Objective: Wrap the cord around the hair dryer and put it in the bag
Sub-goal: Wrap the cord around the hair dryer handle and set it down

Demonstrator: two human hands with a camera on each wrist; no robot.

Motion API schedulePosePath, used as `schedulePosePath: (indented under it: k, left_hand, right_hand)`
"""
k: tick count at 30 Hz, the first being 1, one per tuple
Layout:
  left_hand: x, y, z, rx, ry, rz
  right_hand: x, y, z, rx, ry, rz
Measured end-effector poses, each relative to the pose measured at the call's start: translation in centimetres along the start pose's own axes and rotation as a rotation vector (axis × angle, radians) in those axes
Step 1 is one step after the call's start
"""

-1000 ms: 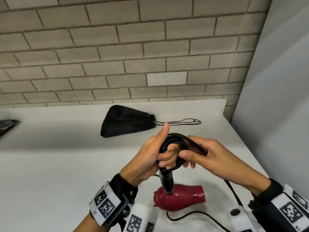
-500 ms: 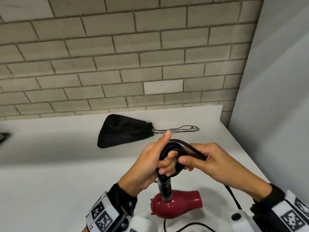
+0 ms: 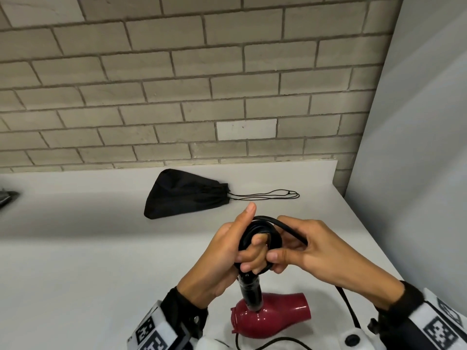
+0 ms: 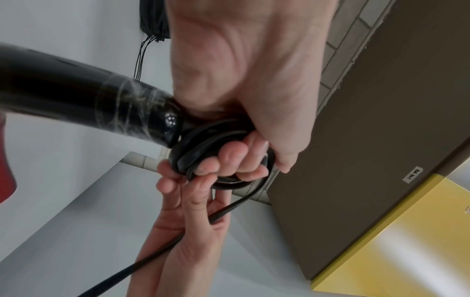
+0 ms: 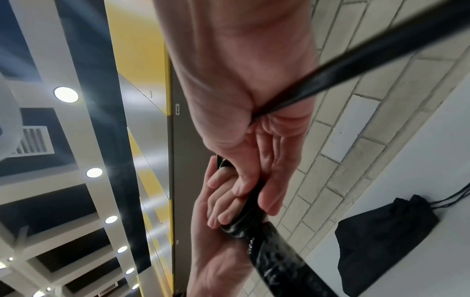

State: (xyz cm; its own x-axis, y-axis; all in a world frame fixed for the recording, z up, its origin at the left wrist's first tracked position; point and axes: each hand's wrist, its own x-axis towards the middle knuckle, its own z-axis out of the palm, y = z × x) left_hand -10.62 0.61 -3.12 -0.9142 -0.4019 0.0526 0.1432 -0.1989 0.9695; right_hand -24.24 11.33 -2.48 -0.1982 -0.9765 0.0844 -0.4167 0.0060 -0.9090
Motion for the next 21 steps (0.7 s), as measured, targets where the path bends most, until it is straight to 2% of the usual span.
schedulePosePath:
  k: [4,7,11,16,21]
  left_hand:
    - [0.2,-0.1,-0.5,-0.150,-0.042,-0.035]
    - [0.4,0.0,-1.3,-0.314,-0.101,-0.042]
    - [0.5,0.4,-2.1,-0.331,-0.075,-0.011]
    - [0.9,0.5,-1.3,-0.200,-0.073,-0.024]
    - [1.1,1.1,-1.9,-0.307,0.083,0.004]
  right_hand:
    - [-0.3,-0.4,-0.6,0.077,-0.117,0.034]
    - [-1.3,-0.2,-2.2,0.019,-0.167,0.028]
    - [-3.0,0.2,-6.0,0.018,-0.006,-0.026]
    - [-4.4,0.3,-8.5,-0.322,0.192,-0.131]
    - [-6.0,0.6,-9.7,-0.499,0.299,-0.087]
